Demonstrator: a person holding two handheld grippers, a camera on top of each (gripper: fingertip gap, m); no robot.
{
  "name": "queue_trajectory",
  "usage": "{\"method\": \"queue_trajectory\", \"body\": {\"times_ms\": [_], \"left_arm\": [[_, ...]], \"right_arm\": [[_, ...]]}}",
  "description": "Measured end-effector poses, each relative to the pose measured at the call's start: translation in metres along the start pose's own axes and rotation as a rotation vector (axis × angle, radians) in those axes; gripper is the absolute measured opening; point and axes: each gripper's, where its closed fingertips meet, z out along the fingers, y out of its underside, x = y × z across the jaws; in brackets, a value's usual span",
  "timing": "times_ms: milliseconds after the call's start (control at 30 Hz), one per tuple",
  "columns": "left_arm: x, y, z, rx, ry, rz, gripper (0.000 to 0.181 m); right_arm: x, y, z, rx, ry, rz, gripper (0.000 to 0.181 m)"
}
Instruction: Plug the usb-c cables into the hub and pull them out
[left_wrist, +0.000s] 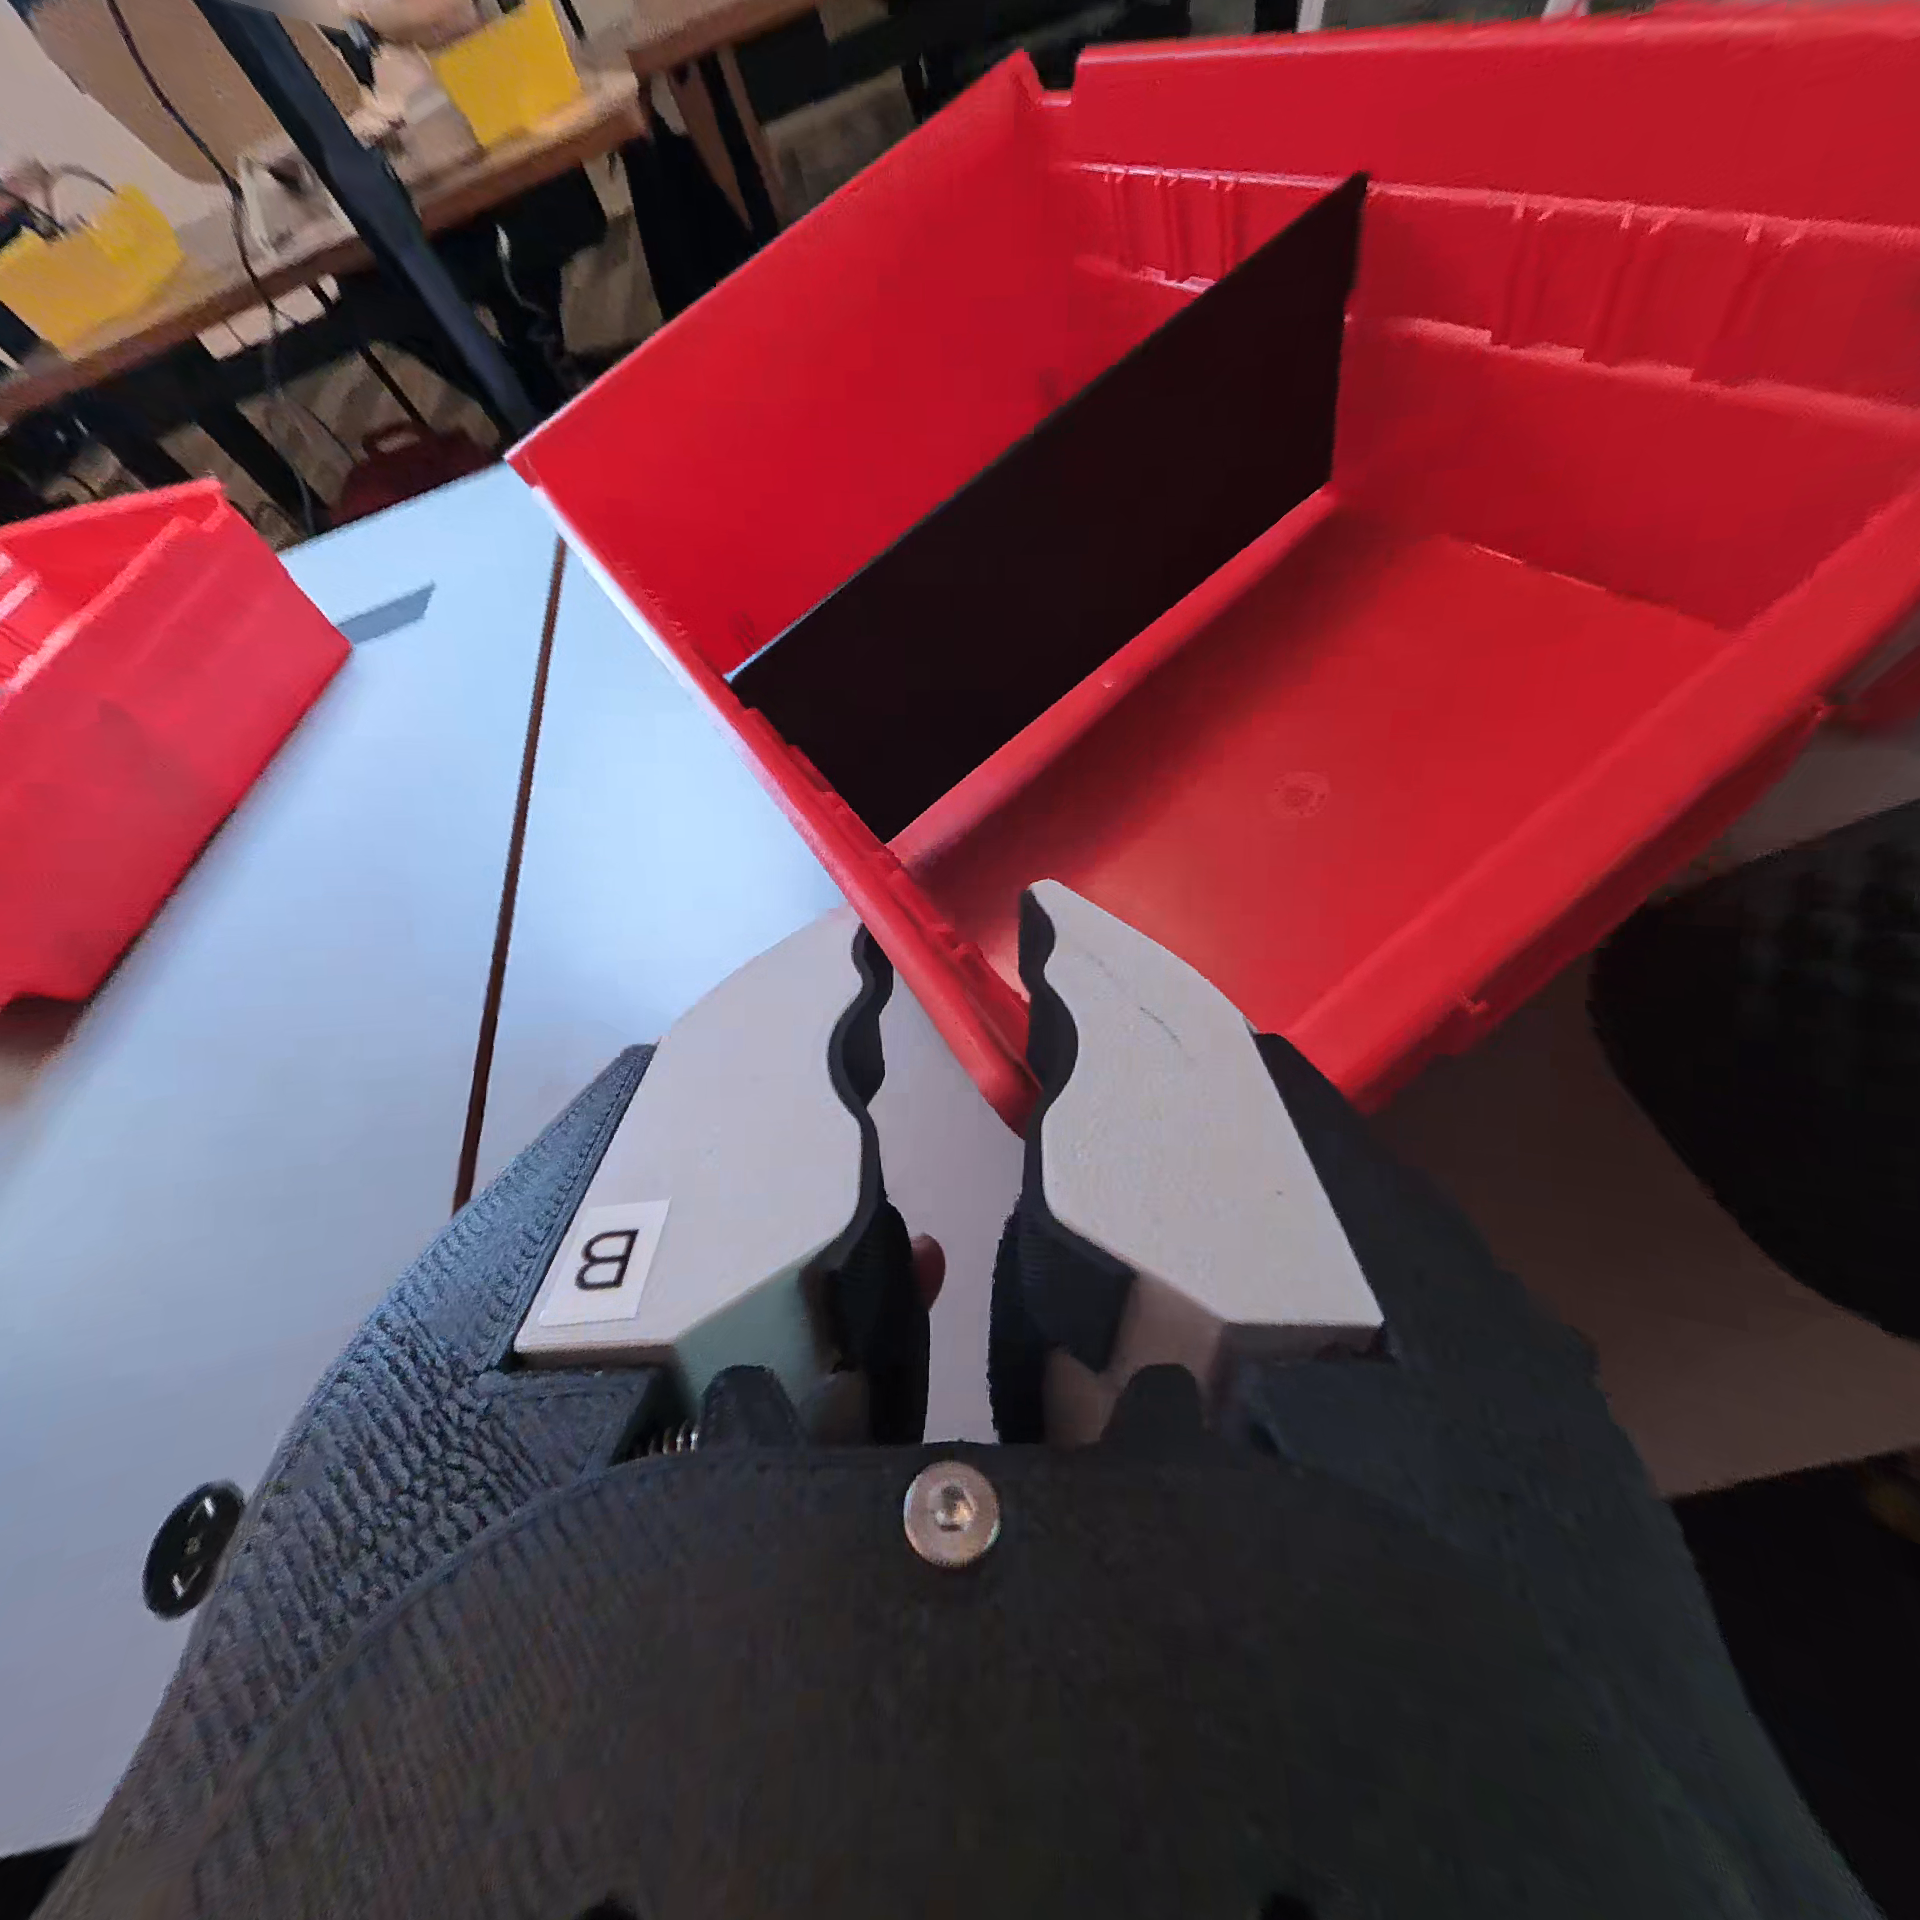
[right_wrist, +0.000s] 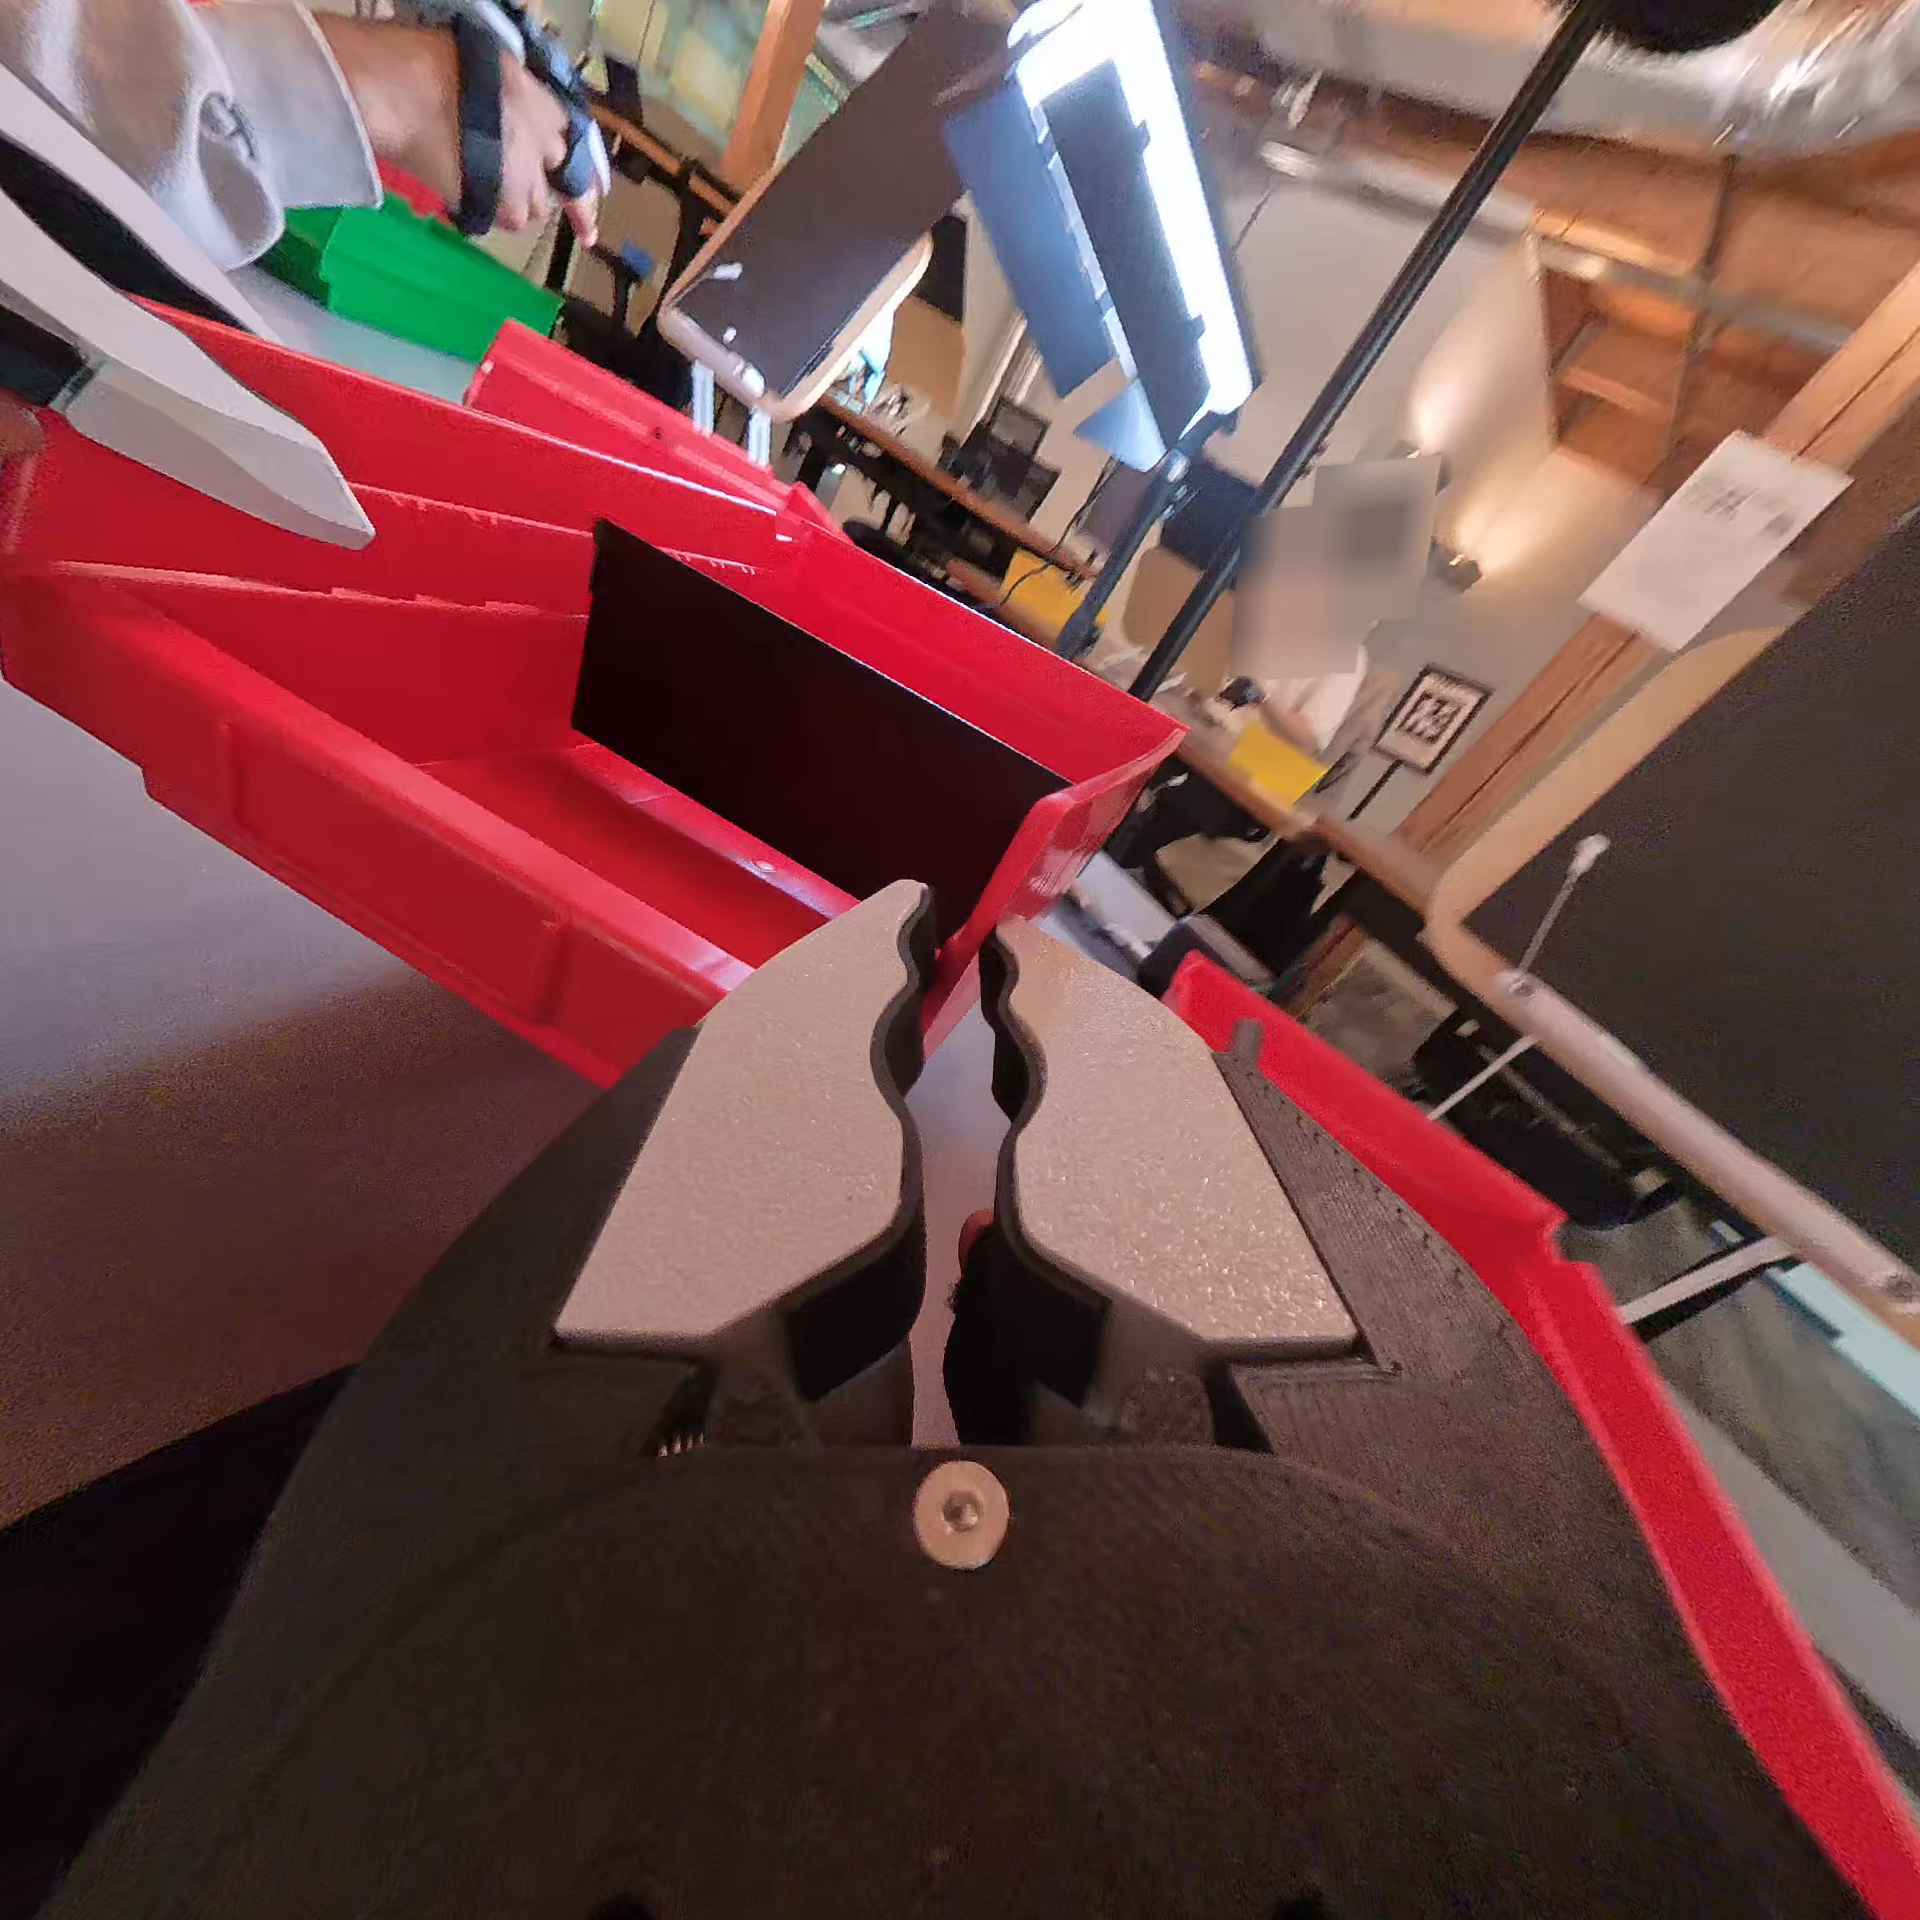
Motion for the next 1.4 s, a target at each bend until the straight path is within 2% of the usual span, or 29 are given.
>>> {"method": "queue_trajectory", "body": {"times_ms": [233,367,533,833,967,1100,1267,1400], "left_arm": [[0.028,-0.074,-0.014,0.244,-0.05,0.066,0.02],[0.066,-0.121,-0.002,0.347,0.01,0.128,0.021],[0.136,-0.174,0.033,0.422,0.182,0.193,0.021],[0.294,-0.25,0.084,0.432,0.448,0.319,0.02],[0.364,-0.268,0.094,0.428,0.532,0.403,0.02],[0.42,-0.273,0.106,0.411,0.588,0.472,0.02],[0.47,-0.265,0.121,0.388,0.617,0.499,0.02],[0.5,-0.247,0.129,0.364,0.65,0.52,0.022]], "right_arm": [[0.058,-0.037,-0.041,0.139,0.18,-0.095,0.006],[0.102,-0.039,-0.077,0.156,0.301,-0.146,0.007],[0.161,-0.022,-0.133,0.103,0.488,-0.178,0.006],[0.256,0.029,-0.253,-0.033,0.792,-0.163,0.006],[0.281,0.059,-0.306,-0.107,0.829,-0.137,0.007],[0.298,0.089,-0.346,-0.156,0.863,-0.121,0.007],[0.309,0.126,-0.378,-0.22,0.88,-0.093,0.008],[0.308,0.155,-0.398,-0.272,0.843,-0.061,0.008]]}}
